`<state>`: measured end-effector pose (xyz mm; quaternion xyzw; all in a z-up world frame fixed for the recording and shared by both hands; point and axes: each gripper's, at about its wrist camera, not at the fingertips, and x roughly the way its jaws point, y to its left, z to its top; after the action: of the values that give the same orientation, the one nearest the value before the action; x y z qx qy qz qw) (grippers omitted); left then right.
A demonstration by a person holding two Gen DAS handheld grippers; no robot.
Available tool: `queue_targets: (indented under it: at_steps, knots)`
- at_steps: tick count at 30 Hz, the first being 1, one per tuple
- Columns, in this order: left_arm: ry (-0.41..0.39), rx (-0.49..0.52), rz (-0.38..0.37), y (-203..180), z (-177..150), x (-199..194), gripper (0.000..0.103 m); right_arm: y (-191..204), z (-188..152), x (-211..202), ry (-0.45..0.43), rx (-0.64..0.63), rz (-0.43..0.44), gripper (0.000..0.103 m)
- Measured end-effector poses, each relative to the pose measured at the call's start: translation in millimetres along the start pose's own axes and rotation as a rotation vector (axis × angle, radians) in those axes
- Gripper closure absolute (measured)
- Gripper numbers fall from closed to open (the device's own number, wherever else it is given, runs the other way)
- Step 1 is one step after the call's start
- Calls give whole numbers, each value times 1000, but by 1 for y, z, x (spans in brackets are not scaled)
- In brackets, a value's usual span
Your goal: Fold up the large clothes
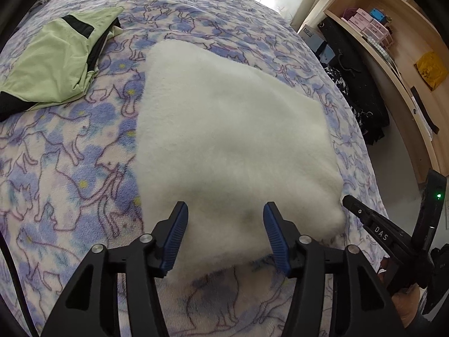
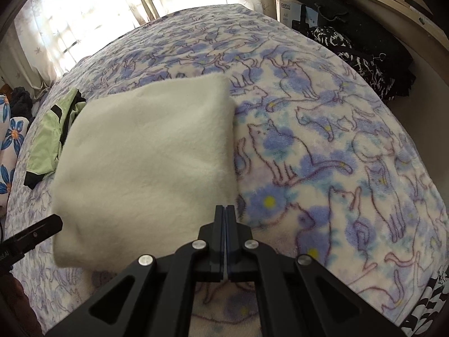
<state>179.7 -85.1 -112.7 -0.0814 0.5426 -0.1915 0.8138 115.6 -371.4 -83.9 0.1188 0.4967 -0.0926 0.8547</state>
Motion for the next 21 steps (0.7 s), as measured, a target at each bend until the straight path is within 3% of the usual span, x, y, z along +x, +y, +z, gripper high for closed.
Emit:
queue_targets:
  at_steps: [7, 16, 19, 21]
  knots:
    - [27, -2, 23, 0, -4, -23, 47, 10, 1, -21, 20, 10, 19, 101]
    - [91, -43, 45, 3, -14, -44, 34, 19, -6, -41, 82, 17, 30, 99]
    - [127, -53, 54, 3, -18, -45, 28, 21, -8, -47, 107, 15, 28, 91]
    - [148, -60, 56, 2, -18, -45, 26, 22, -9, -50, 120, 16, 30, 78]
